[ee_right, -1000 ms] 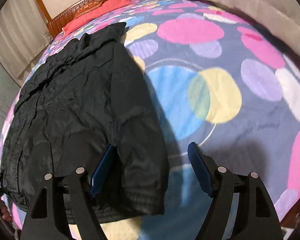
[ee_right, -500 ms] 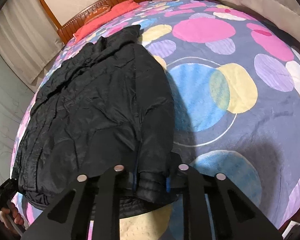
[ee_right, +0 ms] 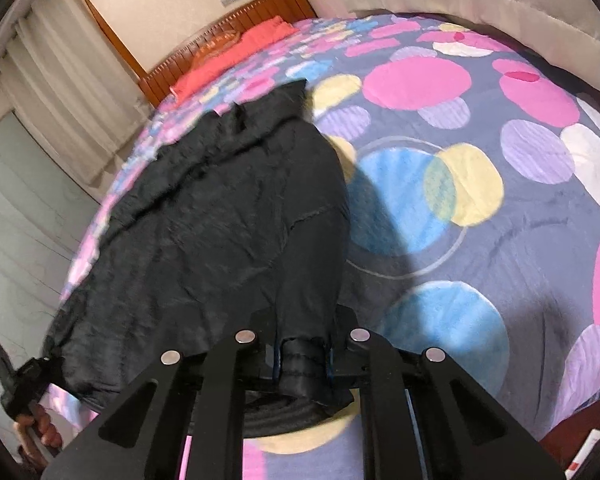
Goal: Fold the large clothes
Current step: 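Grasp the folded jacket's edge with the right gripper while the left gripper grasps the other edge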
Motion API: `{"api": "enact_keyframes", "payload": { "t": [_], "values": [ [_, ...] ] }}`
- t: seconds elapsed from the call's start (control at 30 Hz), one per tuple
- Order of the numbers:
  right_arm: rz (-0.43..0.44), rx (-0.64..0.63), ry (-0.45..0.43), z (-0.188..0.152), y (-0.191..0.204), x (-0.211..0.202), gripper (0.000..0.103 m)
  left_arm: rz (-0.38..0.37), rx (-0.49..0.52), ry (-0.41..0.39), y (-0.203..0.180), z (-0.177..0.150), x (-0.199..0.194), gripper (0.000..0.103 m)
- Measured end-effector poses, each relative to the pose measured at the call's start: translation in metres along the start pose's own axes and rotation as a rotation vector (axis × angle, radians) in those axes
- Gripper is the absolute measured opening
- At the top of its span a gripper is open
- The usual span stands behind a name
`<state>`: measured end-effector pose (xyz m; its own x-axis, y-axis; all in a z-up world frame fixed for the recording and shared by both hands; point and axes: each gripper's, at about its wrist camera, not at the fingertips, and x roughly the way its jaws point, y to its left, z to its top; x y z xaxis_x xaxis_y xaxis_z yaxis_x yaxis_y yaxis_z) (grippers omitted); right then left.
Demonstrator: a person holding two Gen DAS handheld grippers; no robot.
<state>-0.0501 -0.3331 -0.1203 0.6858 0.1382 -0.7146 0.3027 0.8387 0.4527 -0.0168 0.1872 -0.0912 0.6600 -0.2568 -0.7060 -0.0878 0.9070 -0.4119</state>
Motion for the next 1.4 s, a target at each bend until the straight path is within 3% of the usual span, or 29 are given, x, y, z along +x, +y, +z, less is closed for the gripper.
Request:
{"api": "enact_keyframes", "payload": {
  "t": [0.3,0.47,0.67,0.87,1.07,1.4],
  "values": [
    [0.182,-0.002,-0.091,0.059,0.036,-0.01,0.014,-0.104,0.026,-0.096,-0.036,0.067,-0.009,0.012],
    [0.229,-0.001,-0.124,0.104,0.054,0.008,0.014,-0.106,0.071,-0.139,-0.062,0.111,0.004,0.012],
    [0.285,0.048,-0.151,0.166,0.067,0.04,0.014,-0.091,0.056,-0.149,-0.08,0.175,0.039,0.012],
    [0.26,0.06,-0.158,0.228,0.084,0.089,0.014,-0.024,0.053,-0.132,-0.099,0.24,0.103,0.012],
    [0.218,0.113,-0.111,0.283,0.087,0.155,0.014,0.062,0.041,-0.098,-0.106,0.285,0.178,0.012],
    [0.065,0.163,0.017,0.31,0.062,0.278,0.014,0.195,0.074,-0.004,-0.096,0.313,0.304,0.012]
  ]
}}
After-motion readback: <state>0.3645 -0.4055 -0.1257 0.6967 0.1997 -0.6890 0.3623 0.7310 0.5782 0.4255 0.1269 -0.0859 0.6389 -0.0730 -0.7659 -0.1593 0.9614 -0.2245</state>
